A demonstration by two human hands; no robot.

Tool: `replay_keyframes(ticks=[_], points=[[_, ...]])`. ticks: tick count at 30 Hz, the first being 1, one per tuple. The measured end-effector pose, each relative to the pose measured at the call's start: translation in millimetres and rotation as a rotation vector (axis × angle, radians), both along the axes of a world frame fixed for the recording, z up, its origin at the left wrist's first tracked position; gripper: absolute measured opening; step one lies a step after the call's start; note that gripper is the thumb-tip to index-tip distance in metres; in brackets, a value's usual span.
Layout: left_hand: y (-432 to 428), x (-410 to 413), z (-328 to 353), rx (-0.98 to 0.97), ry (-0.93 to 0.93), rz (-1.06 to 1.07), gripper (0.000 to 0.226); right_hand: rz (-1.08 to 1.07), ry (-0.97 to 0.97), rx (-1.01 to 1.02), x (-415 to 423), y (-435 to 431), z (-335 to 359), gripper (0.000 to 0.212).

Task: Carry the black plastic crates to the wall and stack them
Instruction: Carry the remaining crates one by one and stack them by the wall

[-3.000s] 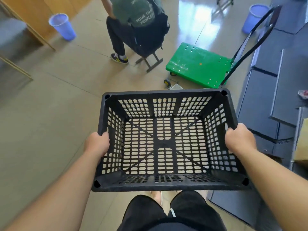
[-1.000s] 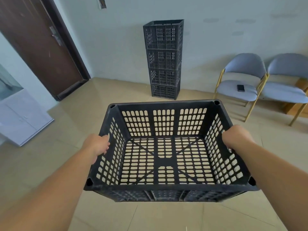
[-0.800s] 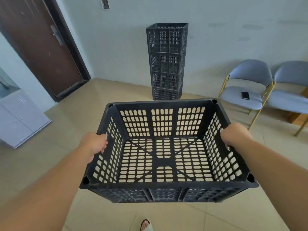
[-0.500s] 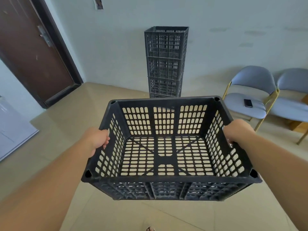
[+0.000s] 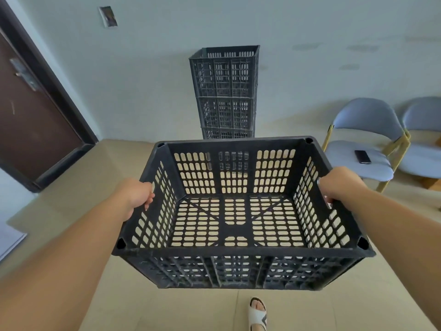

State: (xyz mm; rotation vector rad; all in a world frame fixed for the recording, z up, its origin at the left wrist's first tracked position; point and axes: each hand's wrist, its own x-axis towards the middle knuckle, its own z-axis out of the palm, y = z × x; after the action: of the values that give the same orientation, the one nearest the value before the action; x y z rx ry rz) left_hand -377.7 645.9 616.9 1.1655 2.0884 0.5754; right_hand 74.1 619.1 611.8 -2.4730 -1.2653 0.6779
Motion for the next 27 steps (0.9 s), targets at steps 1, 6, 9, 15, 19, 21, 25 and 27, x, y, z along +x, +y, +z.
replay_keyframes(ticks=[1, 6, 9, 15, 19, 21, 25, 27], points=[[21, 1, 0, 0.001, -0.004, 0.006, 0.034, -0.004, 0.004, 0.004, 1, 22, -3, 0.016], [114, 6, 3, -0.02, -0.054, 0.041, 0.034, 0.014, 0.022, 0.017, 4, 131, -1, 0.024], [166, 5, 10, -0.001, -0.082, 0.081, 0.031, 0.08, -0.007, -0.023, -1, 193, 12, 0.026], [273, -12, 22, 0.01, -0.103, 0.081, 0.03, 0.034, 0.081, -0.032, -18, 301, 30, 0.023], [356, -34, 18, -0.017, -0.107, 0.03, 0.034, 0.049, 0.024, -0.003, -39, 372, 36, 0.021], [399, -46, 21, -0.029, -0.122, 0.004, 0.033, 0.034, 0.054, 0.035, -48, 410, 36, 0.022], [485, -70, 44, -0.036, -0.154, -0.066, 0.029, 0.051, 0.003, 0.023, -68, 476, 56, 0.019], [528, -81, 62, -0.021, -0.157, -0.108, 0.028, 0.038, -0.055, -0.093, -84, 502, 74, 0.009]])
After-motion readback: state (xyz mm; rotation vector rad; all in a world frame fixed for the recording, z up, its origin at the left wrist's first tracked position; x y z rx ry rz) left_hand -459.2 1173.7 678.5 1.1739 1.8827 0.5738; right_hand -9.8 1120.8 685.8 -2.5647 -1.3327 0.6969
